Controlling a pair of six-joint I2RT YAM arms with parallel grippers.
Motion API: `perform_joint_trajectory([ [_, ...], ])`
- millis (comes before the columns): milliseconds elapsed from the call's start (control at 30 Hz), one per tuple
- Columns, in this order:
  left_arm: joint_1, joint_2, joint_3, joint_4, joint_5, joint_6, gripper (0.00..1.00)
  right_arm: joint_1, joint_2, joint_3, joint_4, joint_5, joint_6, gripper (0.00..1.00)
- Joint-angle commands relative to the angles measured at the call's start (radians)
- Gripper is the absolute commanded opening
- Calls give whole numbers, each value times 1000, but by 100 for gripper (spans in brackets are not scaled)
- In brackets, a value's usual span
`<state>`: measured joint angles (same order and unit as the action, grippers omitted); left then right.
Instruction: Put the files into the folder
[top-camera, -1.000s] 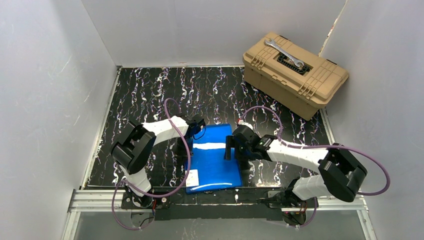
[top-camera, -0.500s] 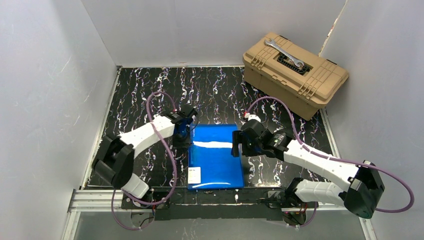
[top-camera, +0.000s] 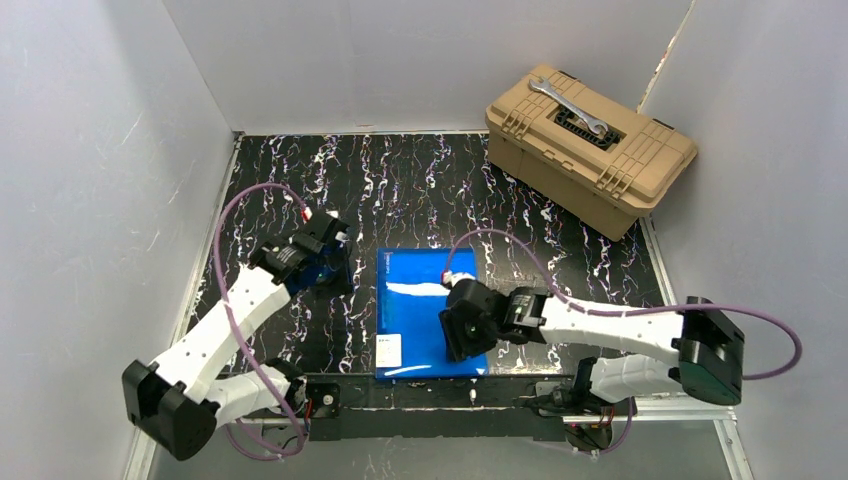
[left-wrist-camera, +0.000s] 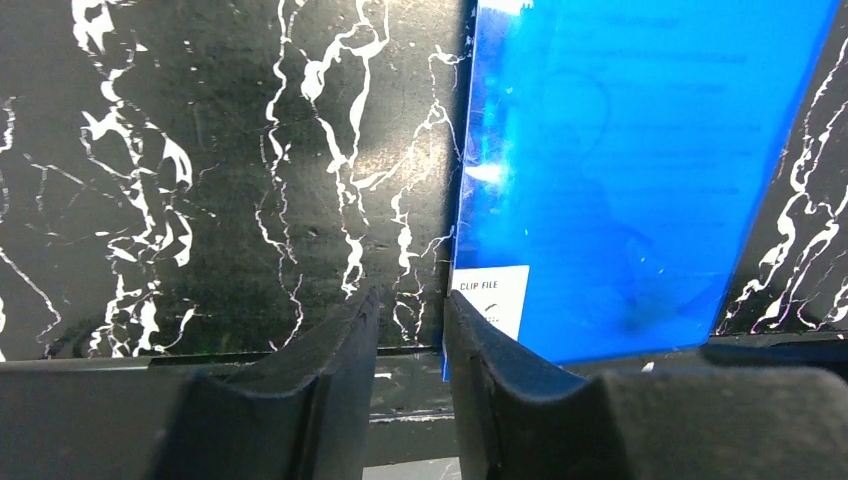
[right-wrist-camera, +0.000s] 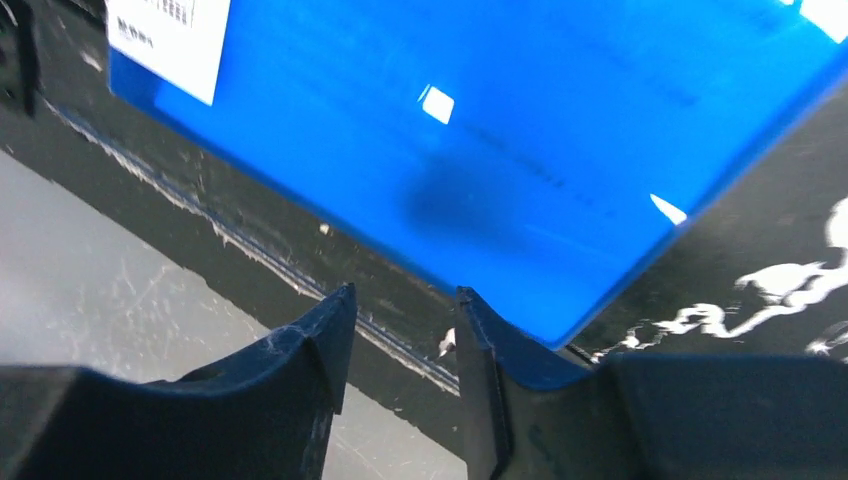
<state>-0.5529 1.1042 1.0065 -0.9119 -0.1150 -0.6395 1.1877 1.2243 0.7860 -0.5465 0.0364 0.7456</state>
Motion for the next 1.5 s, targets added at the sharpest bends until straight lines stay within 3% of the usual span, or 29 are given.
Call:
perform_joint_trajectory([
  [0, 8, -99, -2, -84, -71, 9, 34, 103, 59, -28, 66, -9, 77, 40],
  [200, 10, -186, 14, -108, -103, 19, 57, 205, 135, -15, 89, 7, 112, 3],
  [533, 10, -246, 18, -125, -130, 27, 90, 275, 272, 33, 152, 9, 129, 1],
  [767, 9, -270, 12, -138, -137, 22, 98, 275, 350, 106, 153, 134, 145, 1],
  [933, 10, -282, 11, -155, -147, 22, 98, 234, 366, 131, 121, 233, 143, 1],
  [1200, 10, -289, 10, -163, -145, 12, 98, 84, 375, 123, 207, 192, 99, 1],
  [1467, 10, -289, 29, -177, -142, 10, 98, 69, 354, 182, 159, 163, 43, 1],
])
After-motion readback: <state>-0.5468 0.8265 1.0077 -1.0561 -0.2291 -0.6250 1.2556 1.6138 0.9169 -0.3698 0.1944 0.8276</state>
